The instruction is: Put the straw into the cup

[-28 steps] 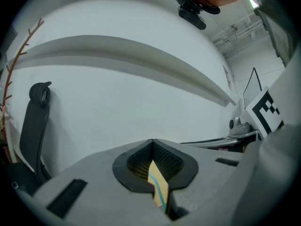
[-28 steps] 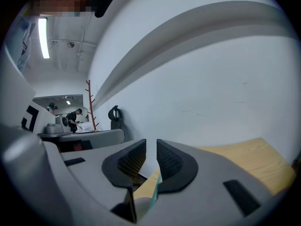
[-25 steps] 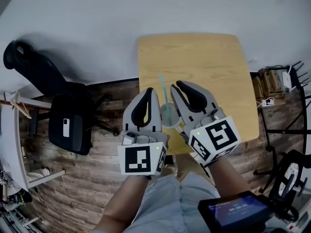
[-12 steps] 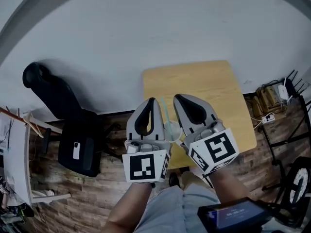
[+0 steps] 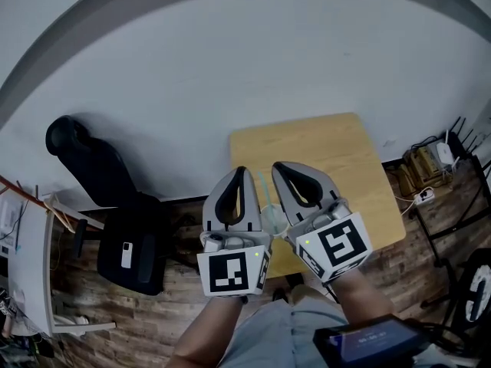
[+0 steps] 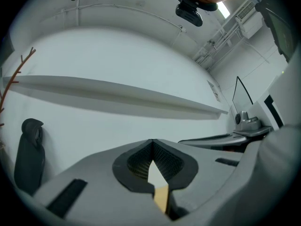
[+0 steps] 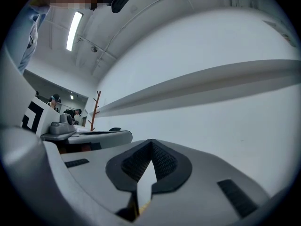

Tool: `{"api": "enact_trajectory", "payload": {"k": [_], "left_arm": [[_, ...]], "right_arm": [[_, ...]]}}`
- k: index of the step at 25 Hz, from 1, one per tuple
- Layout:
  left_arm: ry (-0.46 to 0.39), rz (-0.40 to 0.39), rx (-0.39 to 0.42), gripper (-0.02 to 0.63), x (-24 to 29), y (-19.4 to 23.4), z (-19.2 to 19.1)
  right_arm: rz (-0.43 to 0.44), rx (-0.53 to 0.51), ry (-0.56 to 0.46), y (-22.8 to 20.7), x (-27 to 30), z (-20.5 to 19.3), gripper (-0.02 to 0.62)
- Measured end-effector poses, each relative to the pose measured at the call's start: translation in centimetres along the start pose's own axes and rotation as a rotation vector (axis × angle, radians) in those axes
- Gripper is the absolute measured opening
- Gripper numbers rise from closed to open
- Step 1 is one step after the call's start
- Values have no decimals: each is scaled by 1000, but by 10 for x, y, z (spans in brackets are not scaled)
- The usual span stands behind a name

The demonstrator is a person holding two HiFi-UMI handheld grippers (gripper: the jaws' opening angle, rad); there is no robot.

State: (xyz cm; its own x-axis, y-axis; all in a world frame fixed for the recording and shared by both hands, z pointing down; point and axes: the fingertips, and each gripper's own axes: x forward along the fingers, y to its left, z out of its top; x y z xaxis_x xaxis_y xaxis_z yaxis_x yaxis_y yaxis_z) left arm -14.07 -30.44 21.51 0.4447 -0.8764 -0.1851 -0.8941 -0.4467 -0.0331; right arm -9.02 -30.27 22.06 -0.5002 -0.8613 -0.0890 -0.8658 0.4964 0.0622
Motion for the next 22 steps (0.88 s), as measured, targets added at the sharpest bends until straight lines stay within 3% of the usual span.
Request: {"api": "enact_trajectory", "payload": {"k": [22], "left_arm": [[0,-9,14,-2,0,-5,3]], "right_arm": [[-18,28,-21,-4,-6,2,-3]]}}
